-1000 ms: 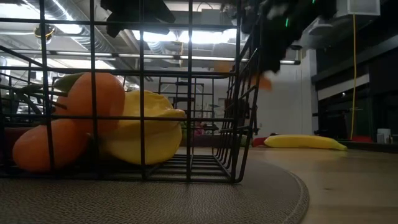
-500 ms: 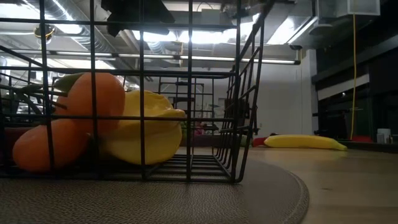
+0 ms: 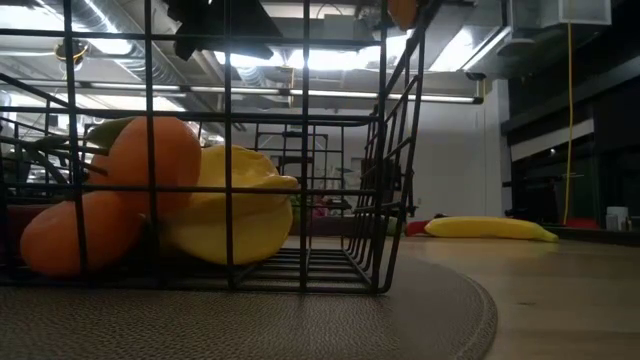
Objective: Build produce basket
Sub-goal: Put the orange chili pepper into the black wire basket, then put the eggplant into the black wire basket
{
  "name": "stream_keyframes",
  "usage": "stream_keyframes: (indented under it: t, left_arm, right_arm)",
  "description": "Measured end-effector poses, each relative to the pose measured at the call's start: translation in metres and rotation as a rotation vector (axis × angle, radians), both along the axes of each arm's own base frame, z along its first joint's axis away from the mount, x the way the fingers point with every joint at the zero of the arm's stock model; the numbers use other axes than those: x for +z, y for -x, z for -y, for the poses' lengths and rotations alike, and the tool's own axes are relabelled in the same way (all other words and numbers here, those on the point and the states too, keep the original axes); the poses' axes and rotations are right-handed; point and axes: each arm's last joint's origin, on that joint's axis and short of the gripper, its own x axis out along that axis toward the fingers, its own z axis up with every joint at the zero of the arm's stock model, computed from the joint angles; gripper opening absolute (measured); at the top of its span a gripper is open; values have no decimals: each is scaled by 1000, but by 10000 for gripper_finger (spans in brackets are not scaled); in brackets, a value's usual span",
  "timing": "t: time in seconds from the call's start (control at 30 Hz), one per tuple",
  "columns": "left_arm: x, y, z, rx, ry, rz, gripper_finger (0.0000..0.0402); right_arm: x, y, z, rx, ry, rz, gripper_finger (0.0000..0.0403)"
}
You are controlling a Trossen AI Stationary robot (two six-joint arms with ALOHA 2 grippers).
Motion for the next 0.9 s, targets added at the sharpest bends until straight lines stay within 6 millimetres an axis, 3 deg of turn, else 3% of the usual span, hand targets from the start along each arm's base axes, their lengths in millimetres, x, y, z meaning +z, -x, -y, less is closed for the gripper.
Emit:
stream_keyframes:
  t: [0.33, 0.53, 0.9]
  left_arm:
    - [0, 0, 0, 0, 1, 3, 140]
    - [0, 0, 0, 0, 1, 2, 140]
    - [0, 0, 0, 0, 0, 1, 140]
  right_arm:
    - [-15, -21, -3, 7, -53, 94, 67]
    - [-26, -29, -3, -2, -65, 115, 105]
    - [-26, -29, -3, -13, -114, 109, 178]
